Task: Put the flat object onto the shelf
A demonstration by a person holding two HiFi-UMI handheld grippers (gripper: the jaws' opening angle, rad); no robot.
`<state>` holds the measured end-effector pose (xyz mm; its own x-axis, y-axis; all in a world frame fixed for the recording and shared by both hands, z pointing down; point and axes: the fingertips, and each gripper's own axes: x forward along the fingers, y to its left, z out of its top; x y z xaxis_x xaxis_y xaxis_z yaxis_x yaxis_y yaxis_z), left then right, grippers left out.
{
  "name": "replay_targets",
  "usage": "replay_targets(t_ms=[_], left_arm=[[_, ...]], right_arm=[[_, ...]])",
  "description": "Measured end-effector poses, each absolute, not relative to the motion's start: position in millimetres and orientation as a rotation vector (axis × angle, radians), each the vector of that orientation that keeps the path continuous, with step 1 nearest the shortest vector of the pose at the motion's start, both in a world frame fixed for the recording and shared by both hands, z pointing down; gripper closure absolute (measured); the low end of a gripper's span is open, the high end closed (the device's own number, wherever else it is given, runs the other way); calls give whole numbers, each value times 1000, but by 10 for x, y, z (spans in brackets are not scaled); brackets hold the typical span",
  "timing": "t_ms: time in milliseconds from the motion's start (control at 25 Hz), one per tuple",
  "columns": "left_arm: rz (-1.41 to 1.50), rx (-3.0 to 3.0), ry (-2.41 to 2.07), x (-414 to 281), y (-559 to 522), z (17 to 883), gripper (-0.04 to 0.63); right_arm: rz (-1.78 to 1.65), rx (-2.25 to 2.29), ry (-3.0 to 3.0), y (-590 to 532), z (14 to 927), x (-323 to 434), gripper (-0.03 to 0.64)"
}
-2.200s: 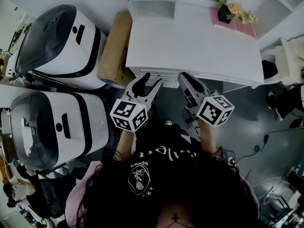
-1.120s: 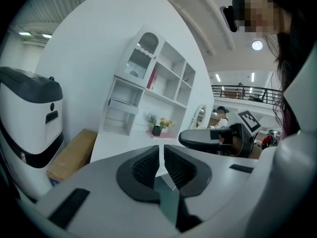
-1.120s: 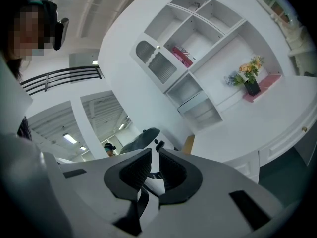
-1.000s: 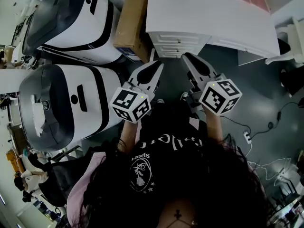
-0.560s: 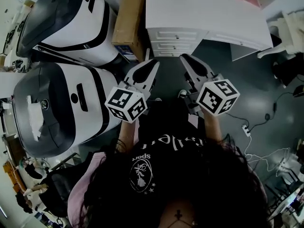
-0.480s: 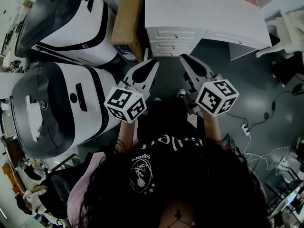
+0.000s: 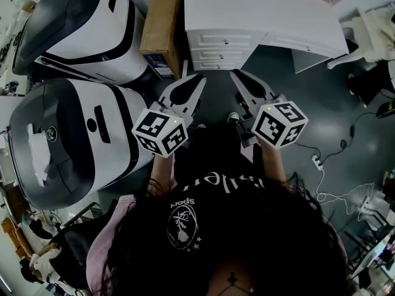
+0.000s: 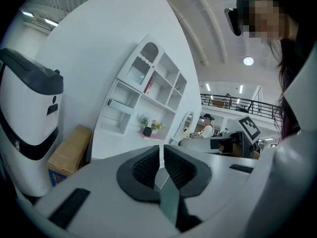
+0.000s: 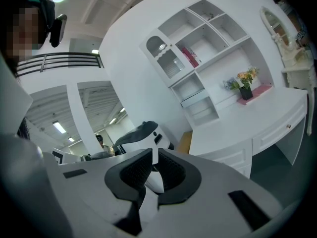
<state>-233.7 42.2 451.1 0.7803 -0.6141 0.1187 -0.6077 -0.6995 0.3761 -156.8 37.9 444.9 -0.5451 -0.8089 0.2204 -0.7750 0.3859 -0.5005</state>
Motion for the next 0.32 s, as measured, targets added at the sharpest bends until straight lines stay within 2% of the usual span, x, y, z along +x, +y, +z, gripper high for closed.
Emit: replay_targets(t_ms=[320], left_arm=[[-2, 2575, -929, -2452, 406, 4583, 557]], right_arm=[[-868, -1470, 2568, 392, 4479, -1665, 549]])
